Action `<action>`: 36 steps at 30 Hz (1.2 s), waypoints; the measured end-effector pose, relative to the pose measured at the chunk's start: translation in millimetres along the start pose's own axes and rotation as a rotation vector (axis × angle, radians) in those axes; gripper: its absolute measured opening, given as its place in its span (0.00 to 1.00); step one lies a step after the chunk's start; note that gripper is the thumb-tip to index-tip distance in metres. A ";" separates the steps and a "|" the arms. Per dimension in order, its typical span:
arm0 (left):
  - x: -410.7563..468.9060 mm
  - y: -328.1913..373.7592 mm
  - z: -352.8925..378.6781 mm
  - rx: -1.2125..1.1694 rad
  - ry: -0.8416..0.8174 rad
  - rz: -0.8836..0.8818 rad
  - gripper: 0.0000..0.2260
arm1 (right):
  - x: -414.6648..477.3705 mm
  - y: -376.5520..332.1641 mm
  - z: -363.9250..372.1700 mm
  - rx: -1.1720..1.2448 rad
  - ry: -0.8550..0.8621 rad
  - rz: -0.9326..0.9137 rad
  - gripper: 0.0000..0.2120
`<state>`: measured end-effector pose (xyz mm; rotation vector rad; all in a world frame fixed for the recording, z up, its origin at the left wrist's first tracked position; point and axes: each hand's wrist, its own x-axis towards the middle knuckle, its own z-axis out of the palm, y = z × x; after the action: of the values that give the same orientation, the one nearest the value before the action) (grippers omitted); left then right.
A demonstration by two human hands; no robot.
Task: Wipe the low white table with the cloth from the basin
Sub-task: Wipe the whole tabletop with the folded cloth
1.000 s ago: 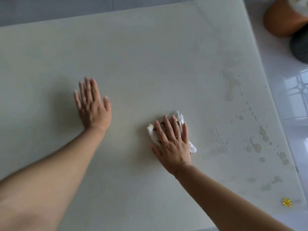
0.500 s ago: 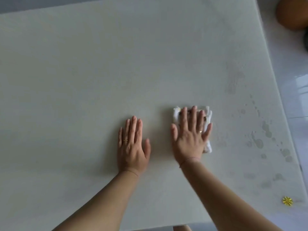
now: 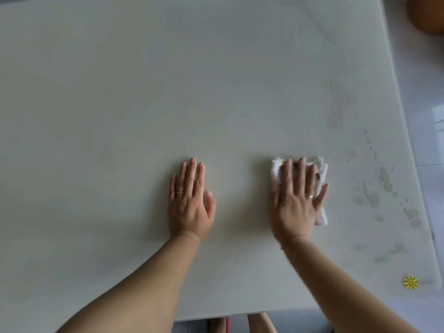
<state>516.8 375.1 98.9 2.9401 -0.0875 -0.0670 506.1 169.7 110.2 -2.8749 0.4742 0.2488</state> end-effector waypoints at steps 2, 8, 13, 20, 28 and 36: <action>-0.3 -0.8 0.4 0.004 0.009 0.000 0.27 | -36.1 -26.0 11.5 0.000 -0.016 -0.118 0.28; 0.5 0.1 -1.4 0.011 0.009 0.011 0.27 | -86.9 -3.4 23.5 -0.056 -0.109 -0.710 0.25; -0.5 -0.4 -0.9 -0.012 0.009 0.008 0.27 | -50.9 35.0 2.4 -0.045 -0.045 -0.284 0.25; -1.1 0.0 -0.5 -0.046 0.016 0.010 0.27 | -129.4 -33.8 28.2 0.038 -0.029 -0.107 0.28; -2.5 -0.8 3.7 -0.053 0.042 0.020 0.27 | -103.0 75.0 2.5 -0.122 -0.048 -0.427 0.26; -3.3 -1.4 4.8 -0.045 0.048 0.015 0.28 | -177.6 -0.9 33.5 0.003 -0.041 -0.268 0.28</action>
<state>513.4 375.7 94.1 2.8937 -0.1001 0.0042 336.2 231.2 113.8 -2.8812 0.0796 0.2592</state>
